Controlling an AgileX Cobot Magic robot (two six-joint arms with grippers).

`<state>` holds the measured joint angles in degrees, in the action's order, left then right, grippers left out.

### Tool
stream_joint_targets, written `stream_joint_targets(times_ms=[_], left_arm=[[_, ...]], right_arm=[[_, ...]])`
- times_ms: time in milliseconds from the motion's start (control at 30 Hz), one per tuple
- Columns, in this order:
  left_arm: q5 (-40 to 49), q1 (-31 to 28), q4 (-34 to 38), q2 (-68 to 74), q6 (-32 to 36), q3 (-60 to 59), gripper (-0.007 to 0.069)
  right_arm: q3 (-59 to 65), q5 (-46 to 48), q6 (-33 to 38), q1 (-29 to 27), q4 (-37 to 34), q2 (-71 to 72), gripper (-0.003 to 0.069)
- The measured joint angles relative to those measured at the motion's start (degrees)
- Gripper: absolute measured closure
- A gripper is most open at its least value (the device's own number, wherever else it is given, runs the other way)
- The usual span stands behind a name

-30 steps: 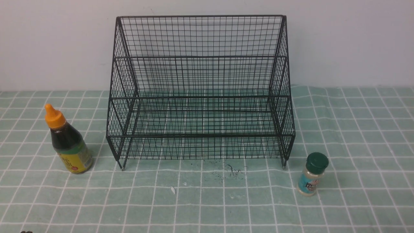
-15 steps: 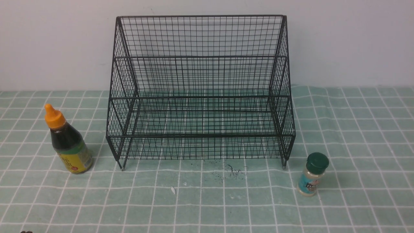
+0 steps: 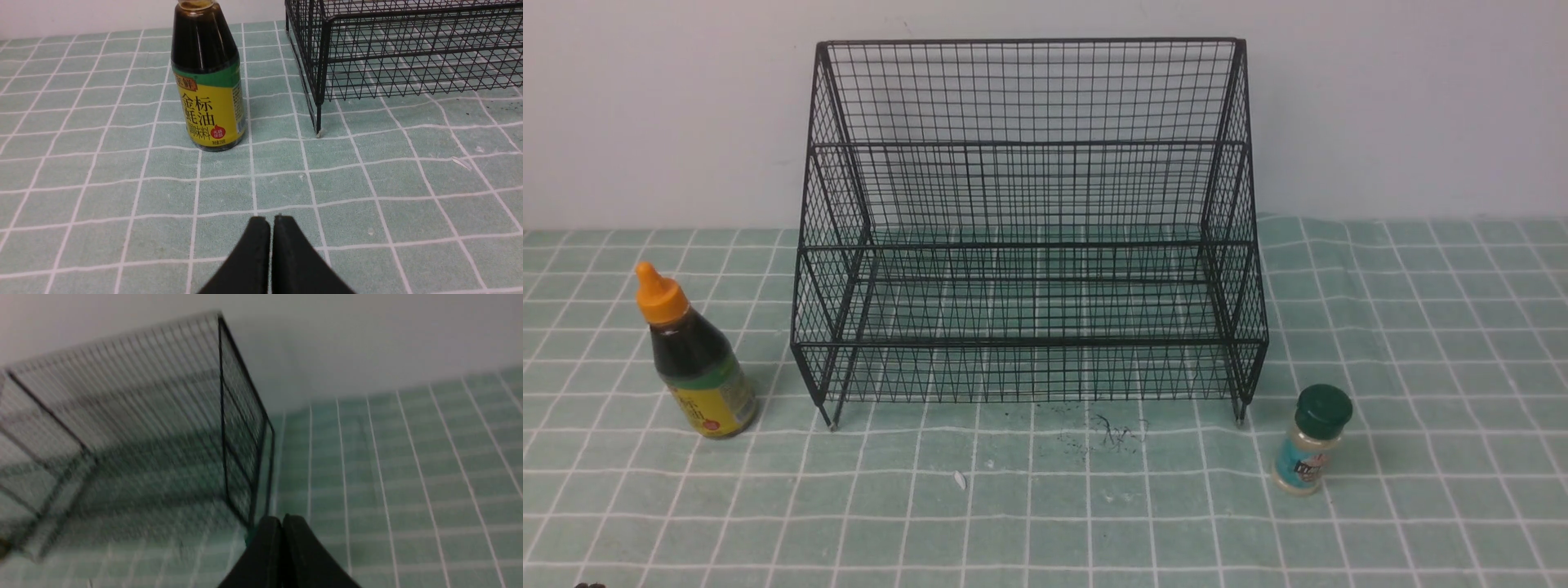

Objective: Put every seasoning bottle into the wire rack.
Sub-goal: Use the right arm to grab the condiment bottle closest to it

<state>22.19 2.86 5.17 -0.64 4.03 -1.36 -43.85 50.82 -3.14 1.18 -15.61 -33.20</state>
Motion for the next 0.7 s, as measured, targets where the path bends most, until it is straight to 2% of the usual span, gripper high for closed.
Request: stream_joint_targets(times_ms=[67,167,333,433,500,567,600,633,700], left_arm=[[0.0,0.0,0.0,0.0,0.0,0.0,0.0631],[0.0,0.0,0.0,0.0,0.0,0.0,0.0631],[0.0,0.0,0.0,0.0,0.0,0.0,0.0631],[0.0,0.0,0.0,0.0,0.0,0.0,0.0631],[0.0,0.0,0.0,0.0,0.0,0.0,0.0631],[0.0,0.0,0.0,0.0,0.0,0.0,0.0631],[0.0,0.0,0.0,0.0,0.0,0.0,0.0631],[0.0,0.0,0.0,0.0,0.0,0.0,0.0631],[0.0,0.0,0.0,0.0,0.0,0.0,0.0631]], right_arm=[[-4.14,6.48,2.09,0.0,0.32,-7.9,0.067],[-7.8,9.62,3.45,0.0,1.64,-17.64,0.0655],[-11.4,8.42,7.0,0.24,1.37,-29.13,0.0606],[-12.01,5.43,10.28,3.49,1.26,-35.86,0.0533],[-12.01,4.18,10.81,5.82,1.47,-38.12,0.0488],[-12.01,1.87,10.82,9.04,2.44,-40.57,0.041],[-12.01,1.6,10.82,9.3,2.44,-40.77,0.0401],[-12.01,-0.84,9.94,11.46,3.3,-42.25,0.0326],[-12.25,-3.09,9.27,13.1,3.81,-44.18,0.0248]])
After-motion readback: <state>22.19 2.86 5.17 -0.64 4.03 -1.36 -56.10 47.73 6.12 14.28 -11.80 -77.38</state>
